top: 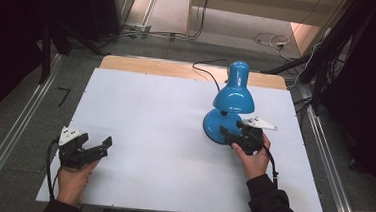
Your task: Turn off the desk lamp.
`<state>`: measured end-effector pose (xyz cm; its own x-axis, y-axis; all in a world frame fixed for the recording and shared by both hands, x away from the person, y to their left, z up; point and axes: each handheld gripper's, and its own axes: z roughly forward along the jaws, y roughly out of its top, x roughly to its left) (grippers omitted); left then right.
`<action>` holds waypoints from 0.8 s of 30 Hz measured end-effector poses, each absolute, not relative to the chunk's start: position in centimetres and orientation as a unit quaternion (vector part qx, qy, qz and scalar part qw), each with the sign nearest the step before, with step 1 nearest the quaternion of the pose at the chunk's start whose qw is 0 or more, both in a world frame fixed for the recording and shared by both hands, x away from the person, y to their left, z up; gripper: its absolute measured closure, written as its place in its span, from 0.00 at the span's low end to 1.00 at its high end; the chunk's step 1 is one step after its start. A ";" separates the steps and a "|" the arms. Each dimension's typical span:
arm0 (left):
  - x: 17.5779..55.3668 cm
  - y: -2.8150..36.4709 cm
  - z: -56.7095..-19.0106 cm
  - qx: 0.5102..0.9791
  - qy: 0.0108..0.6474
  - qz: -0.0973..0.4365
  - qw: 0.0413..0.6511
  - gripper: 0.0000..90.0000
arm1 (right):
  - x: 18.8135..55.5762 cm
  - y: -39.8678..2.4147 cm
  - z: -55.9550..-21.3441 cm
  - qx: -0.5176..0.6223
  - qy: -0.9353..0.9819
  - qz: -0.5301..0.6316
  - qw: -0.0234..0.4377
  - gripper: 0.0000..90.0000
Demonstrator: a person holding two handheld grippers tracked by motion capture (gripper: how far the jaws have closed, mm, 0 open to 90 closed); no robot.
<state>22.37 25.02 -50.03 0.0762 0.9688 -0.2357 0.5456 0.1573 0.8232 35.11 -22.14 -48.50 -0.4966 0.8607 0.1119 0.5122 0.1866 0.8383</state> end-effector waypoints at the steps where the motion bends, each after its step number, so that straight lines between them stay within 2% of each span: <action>1: 22.4 25.0 -50.0 0.599 0.632 0.250 0.423 0.15 | 35.1 -22.1 -48.5 0.461 0.744 0.441 0.198 0.27; 24: 22.4 25.0 -50.1 0.599 0.633 0.250 0.422 0.15 | 34.3 -23.1 -48.2 0.463 0.748 0.434 0.193 0.24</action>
<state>22.37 25.03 -50.05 0.0747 0.9691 -0.2350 0.5470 0.1573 0.8223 34.33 -23.12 -48.21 -0.4958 0.8610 0.1136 0.5253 0.1932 0.8287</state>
